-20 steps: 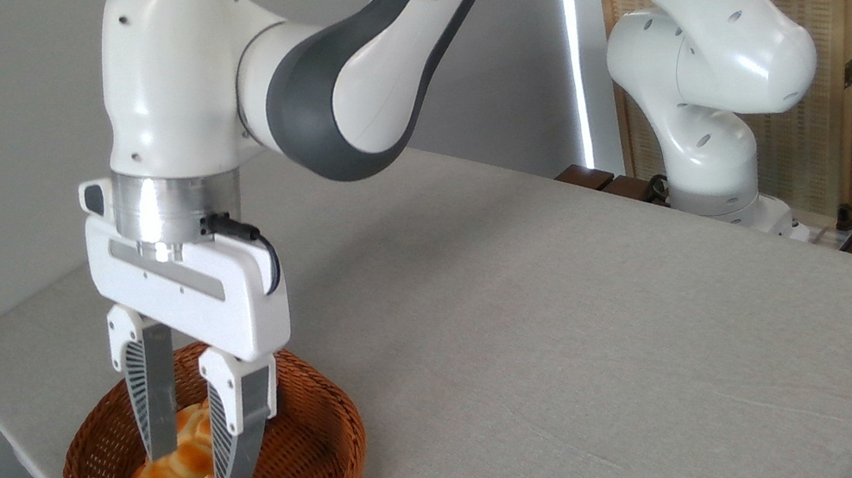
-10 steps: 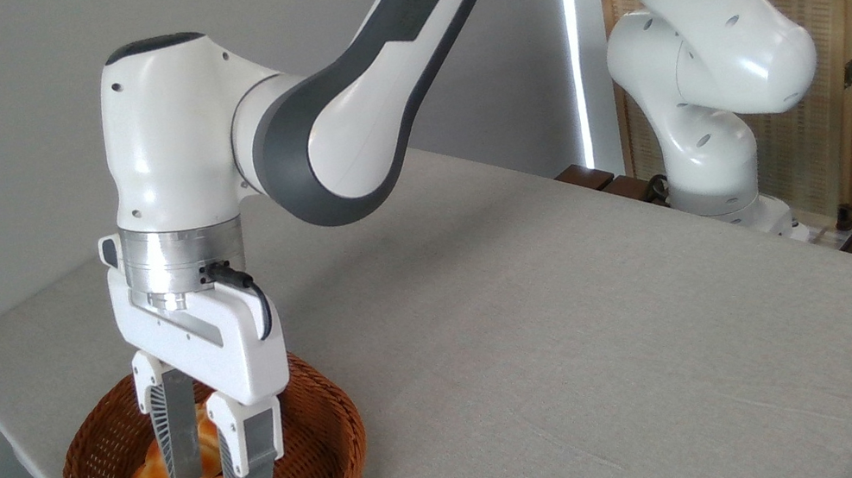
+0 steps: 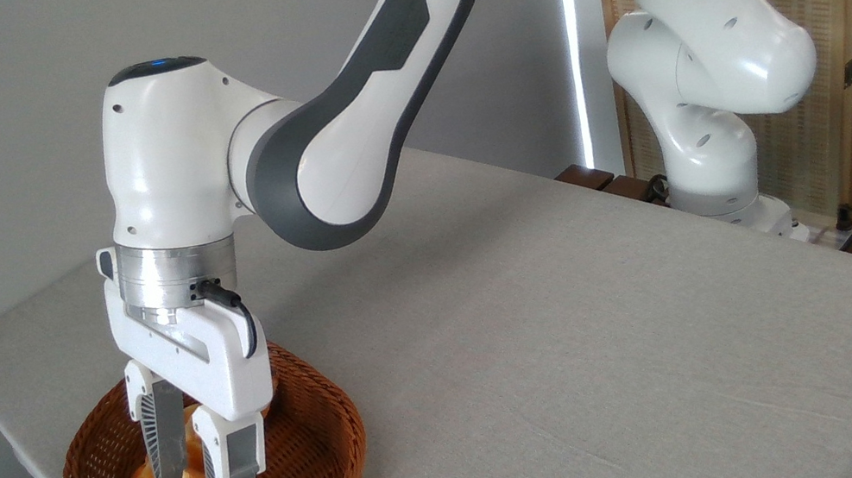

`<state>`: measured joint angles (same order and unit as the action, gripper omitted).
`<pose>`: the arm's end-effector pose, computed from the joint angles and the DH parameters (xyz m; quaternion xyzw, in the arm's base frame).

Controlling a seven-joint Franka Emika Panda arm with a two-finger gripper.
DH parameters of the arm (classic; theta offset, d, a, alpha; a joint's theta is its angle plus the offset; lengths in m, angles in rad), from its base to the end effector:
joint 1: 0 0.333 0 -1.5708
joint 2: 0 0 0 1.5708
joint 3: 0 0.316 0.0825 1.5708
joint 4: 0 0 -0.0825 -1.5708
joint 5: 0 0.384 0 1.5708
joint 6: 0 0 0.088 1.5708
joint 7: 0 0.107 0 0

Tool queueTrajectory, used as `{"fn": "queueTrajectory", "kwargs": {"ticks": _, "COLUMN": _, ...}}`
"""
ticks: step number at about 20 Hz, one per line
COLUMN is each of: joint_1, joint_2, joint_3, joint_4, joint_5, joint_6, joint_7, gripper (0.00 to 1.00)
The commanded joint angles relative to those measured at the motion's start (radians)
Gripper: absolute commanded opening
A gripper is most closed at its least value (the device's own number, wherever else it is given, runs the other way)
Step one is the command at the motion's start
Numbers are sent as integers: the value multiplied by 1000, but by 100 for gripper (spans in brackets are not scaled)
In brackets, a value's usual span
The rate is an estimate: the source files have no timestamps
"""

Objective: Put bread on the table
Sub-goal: 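Close the gripper on the small bread roll, then lift the small roll up out of the basket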

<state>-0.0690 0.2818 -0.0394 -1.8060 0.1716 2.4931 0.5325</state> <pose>0.6609 -0.0707 0.4319 -0.9094 0.3594 -0.1839 0.1002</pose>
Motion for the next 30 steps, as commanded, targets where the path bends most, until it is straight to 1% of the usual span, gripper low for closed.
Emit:
{"fn": "queueTrajectory", "kwargs": {"ticks": 1, "joint_1": 3, "joint_2": 7, "joint_3": -2, "joint_4": 7, "joint_5": 20, "joint_6": 9, "joint_7": 6, "gripper": 96}}
{"fn": "queueTrajectory", "kwargs": {"ticks": 2, "joint_1": 3, "joint_2": 7, "joint_3": -2, "joint_4": 7, "joint_5": 26, "joint_6": 10, "joint_7": 6, "gripper": 79}}
{"fn": "queueTrajectory", "kwargs": {"ticks": 3, "joint_1": 3, "joint_2": 7, "joint_3": -2, "joint_4": 7, "joint_5": 37, "joint_6": 9, "joint_7": 6, "gripper": 57}}
{"fn": "queueTrajectory", "kwargs": {"ticks": 4, "joint_1": 3, "joint_2": 7, "joint_3": -4, "joint_4": 7, "joint_5": 42, "joint_6": 9, "joint_7": 6, "gripper": 43}}
{"fn": "queueTrajectory", "kwargs": {"ticks": 5, "joint_1": 3, "joint_2": 7, "joint_3": -4, "joint_4": 7, "joint_5": 42, "joint_6": 9, "joint_7": 6, "gripper": 39}}
{"fn": "queueTrajectory", "kwargs": {"ticks": 17, "joint_1": 3, "joint_2": -3, "joint_3": -4, "joint_4": 8, "joint_5": 42, "joint_6": 4, "joint_7": 0, "gripper": 41}}
{"fn": "queueTrajectory", "kwargs": {"ticks": 20, "joint_1": 5, "joint_2": -44, "joint_3": -2, "joint_4": 8, "joint_5": 25, "joint_6": -32, "joint_7": -11, "gripper": 43}}
{"fn": "queueTrajectory", "kwargs": {"ticks": 22, "joint_1": 6, "joint_2": -81, "joint_3": -2, "joint_4": 8, "joint_5": 17, "joint_6": -80, "joint_7": -11, "gripper": 45}}
{"fn": "queueTrajectory", "kwargs": {"ticks": 25, "joint_1": 6, "joint_2": -150, "joint_3": -4, "joint_4": 7, "joint_5": -44, "joint_6": -187, "joint_7": -11, "gripper": 45}}
{"fn": "queueTrajectory", "kwargs": {"ticks": 26, "joint_1": 6, "joint_2": -180, "joint_3": -8, "joint_4": 7, "joint_5": -63, "joint_6": -232, "joint_7": -9, "gripper": 46}}
{"fn": "queueTrajectory", "kwargs": {"ticks": 27, "joint_1": 6, "joint_2": -214, "joint_3": -11, "joint_4": 4, "joint_5": -87, "joint_6": -279, "joint_7": -6, "gripper": 48}}
{"fn": "queueTrajectory", "kwargs": {"ticks": 30, "joint_1": 5, "joint_2": -294, "joint_3": -14, "joint_4": -3, "joint_5": -167, "joint_6": -416, "joint_7": -2, "gripper": 48}}
